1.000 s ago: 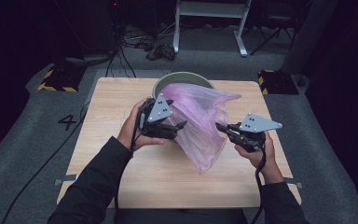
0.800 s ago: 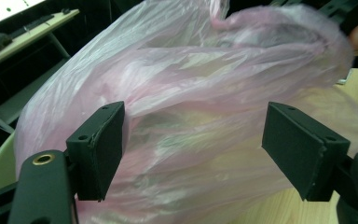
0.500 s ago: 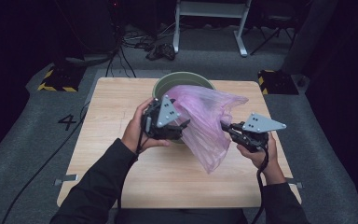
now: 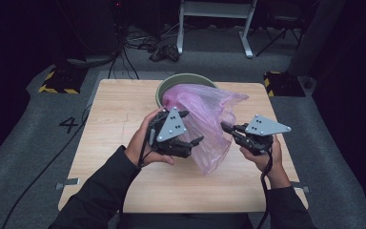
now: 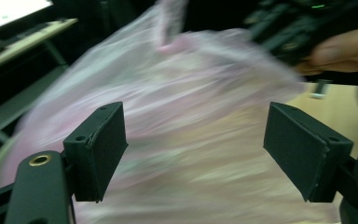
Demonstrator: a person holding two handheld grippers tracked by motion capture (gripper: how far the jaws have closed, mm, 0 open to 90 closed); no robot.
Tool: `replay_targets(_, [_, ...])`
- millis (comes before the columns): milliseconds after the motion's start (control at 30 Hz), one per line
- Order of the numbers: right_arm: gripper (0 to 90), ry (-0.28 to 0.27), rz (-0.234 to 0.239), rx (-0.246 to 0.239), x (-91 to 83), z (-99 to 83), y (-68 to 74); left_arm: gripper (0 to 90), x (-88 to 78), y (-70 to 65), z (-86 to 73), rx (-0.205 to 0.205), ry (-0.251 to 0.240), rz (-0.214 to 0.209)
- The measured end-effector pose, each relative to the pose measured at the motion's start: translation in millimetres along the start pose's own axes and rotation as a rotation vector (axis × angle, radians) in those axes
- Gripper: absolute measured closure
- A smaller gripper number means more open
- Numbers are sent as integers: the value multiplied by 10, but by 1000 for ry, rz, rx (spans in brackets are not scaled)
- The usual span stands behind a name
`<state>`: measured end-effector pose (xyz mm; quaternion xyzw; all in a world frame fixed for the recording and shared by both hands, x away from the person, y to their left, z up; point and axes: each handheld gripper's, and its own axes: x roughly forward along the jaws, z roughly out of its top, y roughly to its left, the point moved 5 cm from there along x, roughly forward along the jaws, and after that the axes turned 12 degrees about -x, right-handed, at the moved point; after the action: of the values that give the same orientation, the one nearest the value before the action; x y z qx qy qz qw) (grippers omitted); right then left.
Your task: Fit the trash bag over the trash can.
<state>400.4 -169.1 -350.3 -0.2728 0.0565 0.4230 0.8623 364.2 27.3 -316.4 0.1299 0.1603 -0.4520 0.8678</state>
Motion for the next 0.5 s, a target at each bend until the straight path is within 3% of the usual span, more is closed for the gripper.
replay_targets(67, [899,0,2,-6,4,24,15,201,83,-95,9,17,13,-10])
replay_targets(200, [899,0,7,-18,19,62,44,201,250,-147,31,25,30,40])
replay_targets(267, [899,1,8,-19,25,74,52,292,317,-108,40,18,36,78])
replay_targets(300, [899,-1,7,-23,30,80,50,339,337,-93,43,13,37,71])
replay_targets(500, [898,-1,9,-25,48,104,61,652,372,57,37,57,31,130])
